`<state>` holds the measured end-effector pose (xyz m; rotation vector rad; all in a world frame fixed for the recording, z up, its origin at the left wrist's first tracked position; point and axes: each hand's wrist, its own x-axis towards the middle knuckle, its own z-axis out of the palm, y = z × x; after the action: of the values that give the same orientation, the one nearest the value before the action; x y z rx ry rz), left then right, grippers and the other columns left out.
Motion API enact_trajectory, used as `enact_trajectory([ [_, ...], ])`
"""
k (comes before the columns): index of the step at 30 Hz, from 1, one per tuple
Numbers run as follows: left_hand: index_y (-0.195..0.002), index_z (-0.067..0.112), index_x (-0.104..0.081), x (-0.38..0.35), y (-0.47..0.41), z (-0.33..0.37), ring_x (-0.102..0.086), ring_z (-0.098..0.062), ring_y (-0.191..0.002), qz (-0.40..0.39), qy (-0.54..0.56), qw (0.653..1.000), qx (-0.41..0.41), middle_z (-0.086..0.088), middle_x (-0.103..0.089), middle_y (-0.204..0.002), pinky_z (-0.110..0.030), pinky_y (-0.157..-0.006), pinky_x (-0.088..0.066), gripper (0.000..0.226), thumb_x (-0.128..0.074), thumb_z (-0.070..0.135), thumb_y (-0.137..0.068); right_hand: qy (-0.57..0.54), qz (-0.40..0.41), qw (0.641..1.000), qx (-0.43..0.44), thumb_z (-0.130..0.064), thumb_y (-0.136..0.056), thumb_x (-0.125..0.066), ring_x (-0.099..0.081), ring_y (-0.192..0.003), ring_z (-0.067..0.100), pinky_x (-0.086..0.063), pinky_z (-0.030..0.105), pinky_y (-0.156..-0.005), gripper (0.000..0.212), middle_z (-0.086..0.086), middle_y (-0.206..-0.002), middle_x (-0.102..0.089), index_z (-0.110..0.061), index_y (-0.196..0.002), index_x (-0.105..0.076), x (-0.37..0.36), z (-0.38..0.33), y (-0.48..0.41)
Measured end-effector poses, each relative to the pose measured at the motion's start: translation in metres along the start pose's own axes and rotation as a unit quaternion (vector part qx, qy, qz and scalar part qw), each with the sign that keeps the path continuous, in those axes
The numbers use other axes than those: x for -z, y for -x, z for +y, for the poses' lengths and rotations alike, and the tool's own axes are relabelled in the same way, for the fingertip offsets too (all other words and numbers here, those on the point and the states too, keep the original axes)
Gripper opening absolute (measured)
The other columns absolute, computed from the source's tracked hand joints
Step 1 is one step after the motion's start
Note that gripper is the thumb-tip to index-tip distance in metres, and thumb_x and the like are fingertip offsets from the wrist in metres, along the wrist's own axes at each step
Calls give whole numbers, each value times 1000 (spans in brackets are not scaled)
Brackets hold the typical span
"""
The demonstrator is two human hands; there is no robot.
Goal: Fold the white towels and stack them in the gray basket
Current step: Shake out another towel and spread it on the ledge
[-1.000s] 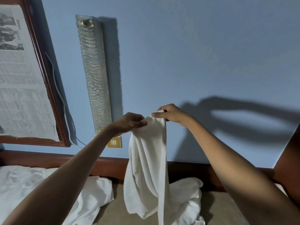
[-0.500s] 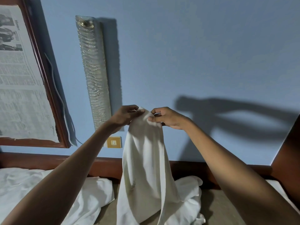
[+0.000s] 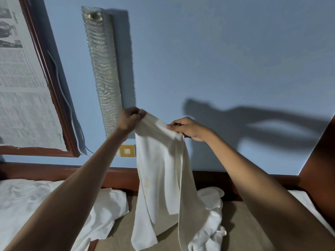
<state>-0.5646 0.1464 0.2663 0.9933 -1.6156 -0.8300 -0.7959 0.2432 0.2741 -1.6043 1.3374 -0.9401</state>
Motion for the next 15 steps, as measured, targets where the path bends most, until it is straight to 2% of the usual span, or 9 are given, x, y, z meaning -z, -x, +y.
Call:
enact_trajectory([
  [2,-82,6,-74,8,-4,0,-54,-18,-66,31,0,1000,5,-4,-62,-70,-30,-60,-41,19,-70,22,-92,-18,-13,1000,2,-36,-91,-72,-45,-61,12,-41,21,-65,36,-2,-65,-51,-1,-83,-66,0,-1,2],
  [4,-84,6,-75,12,-8,3,-57,-21,-68,40,5,999,9,-8,-65,-74,-32,-62,-45,19,-70,23,-91,-27,-21,999,-2,-48,-82,-75,-44,-79,25,-41,30,-76,62,12,-85,-50,10,-101,-66,-3,-1,3],
  [5,-84,6,-75,12,-9,4,-58,-22,-69,43,5,999,9,-9,-66,-75,-33,-62,-46,20,-70,24,-90,-35,-22,999,-7,-48,-82,-74,-45,-86,26,-44,31,-79,65,14,-92,-51,11,-108,-66,-5,-2,3],
  [7,-84,5,-74,9,-11,7,-58,-22,-70,56,-2,998,10,-9,-66,-75,-33,-63,-46,21,-70,25,-90,-49,-21,999,-9,-43,-92,-67,-51,-86,26,-51,25,-78,52,15,-95,-56,6,-112,-68,-9,-3,4],
  [9,-85,5,-74,5,-12,11,-58,-21,-70,73,-3,997,9,-8,-65,-75,-32,-63,-45,21,-70,24,-92,-59,-14,998,-17,-40,-98,-61,-60,-80,19,-54,23,-79,45,10,-90,-64,1,-111,-70,-9,-2,1],
  [12,-85,4,-72,-2,-10,24,-56,-15,-64,75,13,997,-8,-4,-63,-72,-28,-59,-43,23,-67,24,-94,-30,-14,999,-16,-61,-85,-71,-61,-90,21,-52,31,-93,80,13,-97,-67,12,-117,-64,-12,3,1],
  [13,-84,6,-72,-3,-9,30,-56,-10,-60,66,15,997,-20,-1,-63,-70,-25,-57,-43,22,-67,25,-94,-4,-17,1000,-12,-62,-82,-74,-62,-94,23,-51,35,-96,81,17,-103,-69,10,-118,-64,-14,5,2],
  [15,-83,10,-72,-5,-8,40,-56,-3,-56,46,13,998,-47,3,-64,-69,-21,-53,-43,21,-67,26,-95,60,-16,998,-1,-48,-85,-79,-68,-96,16,-55,32,-93,51,12,-106,-74,-5,-112,-72,-18,8,4],
])
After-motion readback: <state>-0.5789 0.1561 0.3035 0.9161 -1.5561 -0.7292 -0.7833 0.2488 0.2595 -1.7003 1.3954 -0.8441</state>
